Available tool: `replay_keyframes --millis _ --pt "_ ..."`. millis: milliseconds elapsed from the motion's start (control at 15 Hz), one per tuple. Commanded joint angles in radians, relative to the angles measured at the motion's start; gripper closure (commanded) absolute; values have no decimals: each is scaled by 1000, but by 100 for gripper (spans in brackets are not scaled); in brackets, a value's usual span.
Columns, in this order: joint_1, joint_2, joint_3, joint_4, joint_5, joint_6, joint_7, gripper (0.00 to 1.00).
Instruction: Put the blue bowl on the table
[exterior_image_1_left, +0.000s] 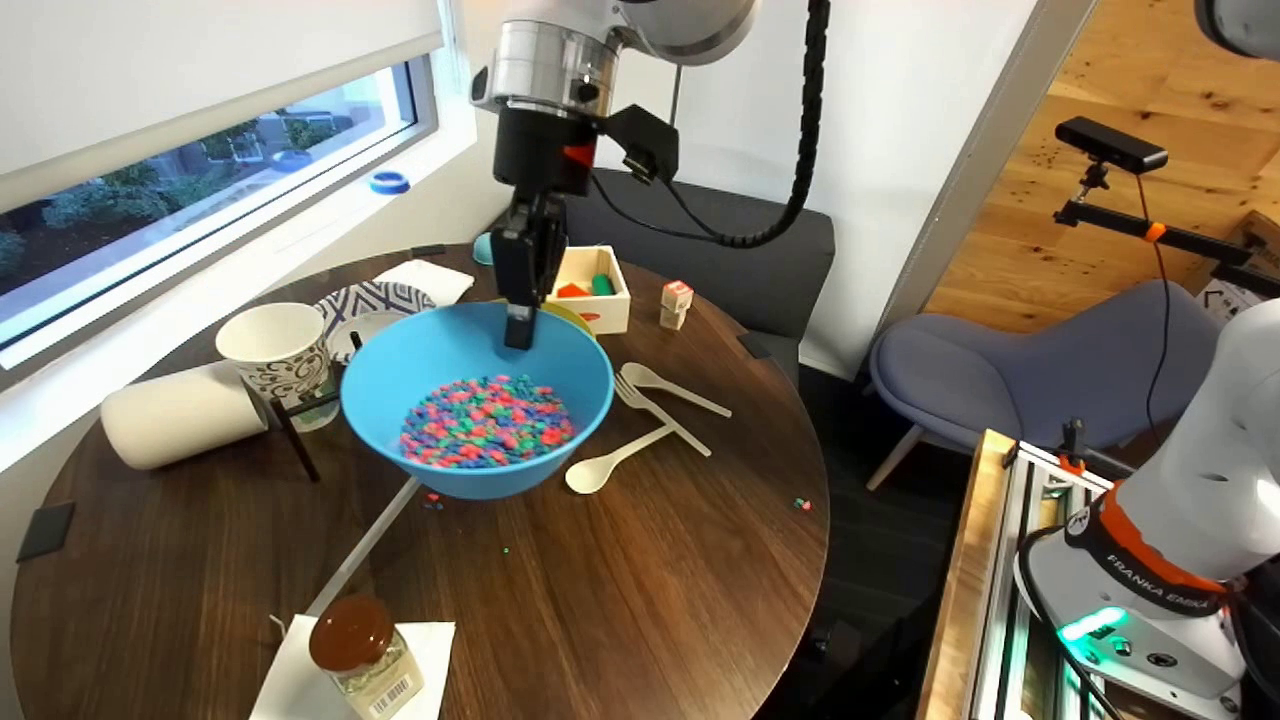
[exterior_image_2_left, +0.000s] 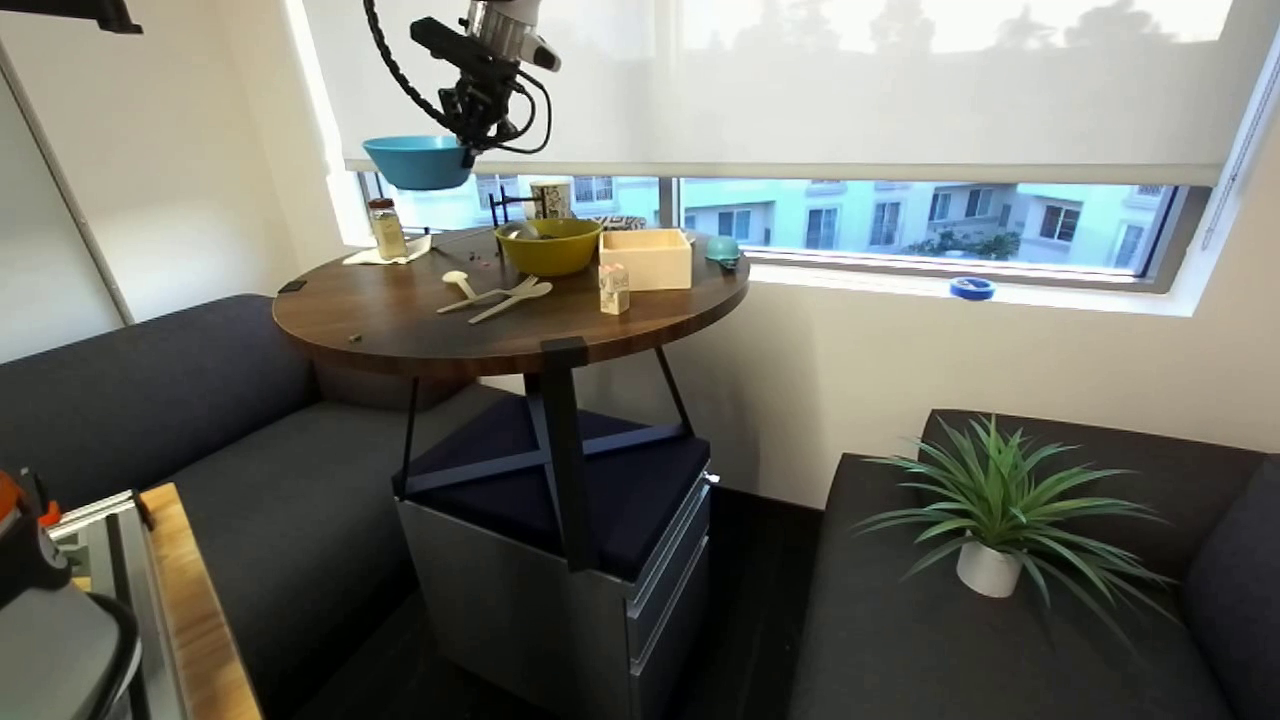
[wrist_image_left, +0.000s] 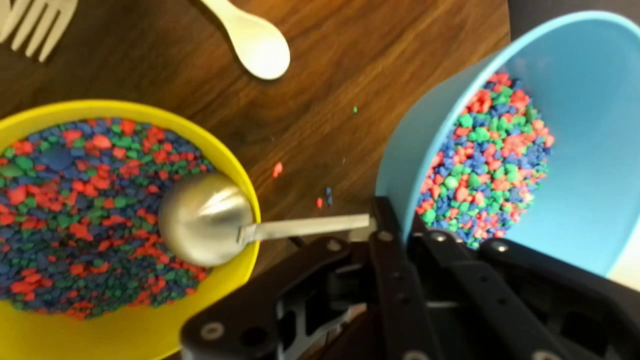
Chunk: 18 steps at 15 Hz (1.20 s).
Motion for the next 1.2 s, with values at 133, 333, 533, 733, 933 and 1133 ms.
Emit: replay_keyframes --millis 133,333,533,733,933,1133 --pt "-5 -84 -15 -130 -46 -116 -159 99" --pt "2 -49 -17 -106 -59 -97 -149 94" --pt "6 -49 -16 -124 -78 -97 -162 94" --pt "6 -28 -17 -104 -81 -110 -165 99" --pt "25 14 -7 -93 -105 -89 -173 99" --pt "41 49 4 -91 -114 -70 -189 99"
